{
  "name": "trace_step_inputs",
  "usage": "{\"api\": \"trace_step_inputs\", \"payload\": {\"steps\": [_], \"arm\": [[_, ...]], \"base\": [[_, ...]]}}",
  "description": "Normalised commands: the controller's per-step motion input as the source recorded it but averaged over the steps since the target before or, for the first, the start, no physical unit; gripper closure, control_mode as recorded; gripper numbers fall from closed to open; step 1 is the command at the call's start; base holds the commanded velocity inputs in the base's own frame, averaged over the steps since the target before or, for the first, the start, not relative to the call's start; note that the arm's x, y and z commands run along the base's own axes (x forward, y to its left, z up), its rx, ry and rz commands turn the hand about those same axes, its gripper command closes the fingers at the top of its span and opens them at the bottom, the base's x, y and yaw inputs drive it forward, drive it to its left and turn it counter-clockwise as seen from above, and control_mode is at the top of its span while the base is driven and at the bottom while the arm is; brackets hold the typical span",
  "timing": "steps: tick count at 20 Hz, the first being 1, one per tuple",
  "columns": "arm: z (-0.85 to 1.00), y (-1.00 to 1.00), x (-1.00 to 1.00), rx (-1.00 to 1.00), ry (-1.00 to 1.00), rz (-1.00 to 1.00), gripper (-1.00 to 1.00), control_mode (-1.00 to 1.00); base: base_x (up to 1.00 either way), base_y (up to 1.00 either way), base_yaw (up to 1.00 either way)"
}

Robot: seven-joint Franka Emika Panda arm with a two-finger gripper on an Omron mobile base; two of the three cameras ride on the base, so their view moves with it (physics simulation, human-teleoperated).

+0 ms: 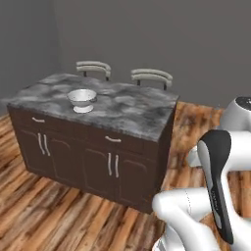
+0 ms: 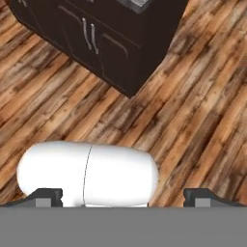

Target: Pick the colander and pan and place them in the sink. Then turn on the water.

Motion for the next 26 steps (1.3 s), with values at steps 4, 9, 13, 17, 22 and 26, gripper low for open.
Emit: {"api": "trace_step_inputs", "payload": {"steps": [4, 9, 13, 17, 22, 26], "arm": [[0.0, 0.0, 0.0, 0.0, 0.0, 0.0, -1.0, 1.0], [0.0, 0.0, 0.0, 0.0, 0.0, 0.0, -1.0, 1.0], [0.0, 0.0, 0.0, 0.0, 0.0, 0.0, -1.0, 1.0], [0.0, 0.0, 0.0, 0.0, 0.0, 0.0, -1.0, 1.0], [0.0, 0.0, 0.0, 0.0, 0.0, 0.0, -1.0, 1.0], [0.0, 0.0, 0.0, 0.0, 0.0, 0.0, -1.0, 1.0]], "base": [[0.12, 0.53, -0.76], [0.0, 0.71, -0.63], [-0.05, 0.71, -0.48], [-0.03, 0.93, -0.32], [0.0, 1.0, -0.13], [0.01, 1.0, -0.08]]}}
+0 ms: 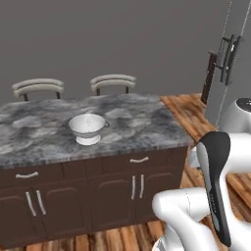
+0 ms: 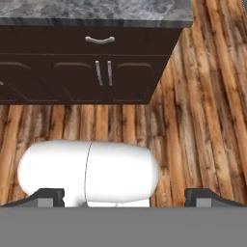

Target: Pick the colander and pan and place them in the sink. Then turn on the water.

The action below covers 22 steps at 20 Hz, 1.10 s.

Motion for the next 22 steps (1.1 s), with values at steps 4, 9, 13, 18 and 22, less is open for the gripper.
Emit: {"api": "trace_step_inputs", "payload": {"steps": [4, 9, 13, 18, 22], "arm": [[0.0, 0.0, 0.0, 0.0, 0.0, 0.0, -1.0, 1.0], [0.0, 0.0, 0.0, 0.0, 0.0, 0.0, -1.0, 1.0], [0.0, 0.0, 0.0, 0.0, 0.0, 0.0, -1.0, 1.0], [0.0, 0.0, 0.0, 0.0, 0.0, 0.0, -1.0, 1.0], [0.0, 0.0, 0.0, 0.0, 0.0, 0.0, -1.0, 1.0]], "base": [[0.03, 1.0, -0.04], [0.01, 1.0, -0.03], [0.03, 1.0, -0.03], [0.2, 0.84, -0.02], [0.42, 0.0, 0.0]]}}
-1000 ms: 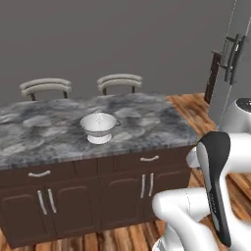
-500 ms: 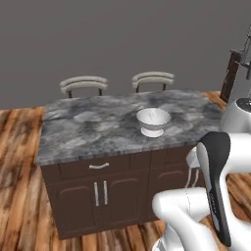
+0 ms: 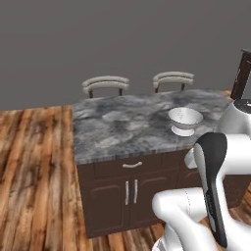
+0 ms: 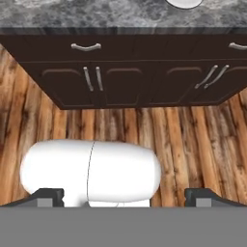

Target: Pick the colander and pan and place them in the sink. Then turn on the water.

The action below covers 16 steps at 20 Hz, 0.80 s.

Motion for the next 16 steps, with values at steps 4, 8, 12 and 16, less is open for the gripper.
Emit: {"api": "trace_step_inputs", "payload": {"steps": [4, 8, 12, 16], "arm": [[0.0, 0.0, 0.0, 0.0, 0.0, 0.0, -1.0, 1.0], [0.0, 0.0, 0.0, 0.0, 0.0, 0.0, -1.0, 1.0], [0.0, 0.0, 0.0, 0.0, 0.0, 0.0, -1.0, 1.0], [0.0, 0.0, 0.0, 0.0, 0.0, 0.0, -1.0, 1.0]], "base": [[0.29, -0.49, 0.0], [0.32, -0.62, 0.0], [0.38, -0.58, 0.0], [0.48, -0.55, 0.0]]}}
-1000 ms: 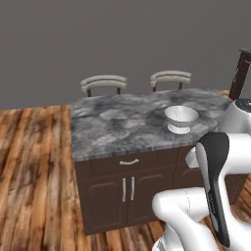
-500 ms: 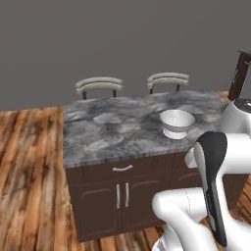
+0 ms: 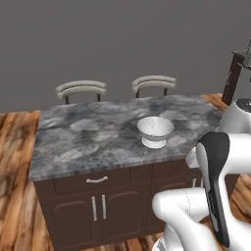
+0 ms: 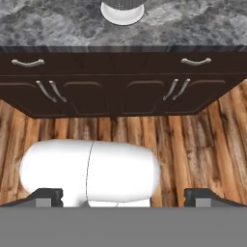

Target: Pick the colander and pan and place them in the sink. Then turn on the water.

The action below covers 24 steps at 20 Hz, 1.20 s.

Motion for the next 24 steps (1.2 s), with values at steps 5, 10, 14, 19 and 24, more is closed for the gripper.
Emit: {"api": "trace_step_inputs", "payload": {"steps": [5, 10, 14, 19, 24], "arm": [[0.0, 0.0, 0.0, 0.0, 0.0, 0.0, -1.0, 1.0], [0.0, 0.0, 0.0, 0.0, 0.0, 0.0, -1.0, 1.0], [0.0, 0.0, 0.0, 0.0, 0.0, 0.0, -1.0, 1.0], [0.0, 0.0, 0.0, 0.0, 0.0, 0.0, -1.0, 1.0], [0.0, 0.0, 0.16, 0.0, 0.0, 0.0, -1.0, -1.0]], "base": [[0.54, -0.45, 0.0], [0.56, -0.25, 0.0], [0.56, -0.1, 0.0], [0.51, 0.0, 0.0], [0.25, 0.0, 0.0]]}}
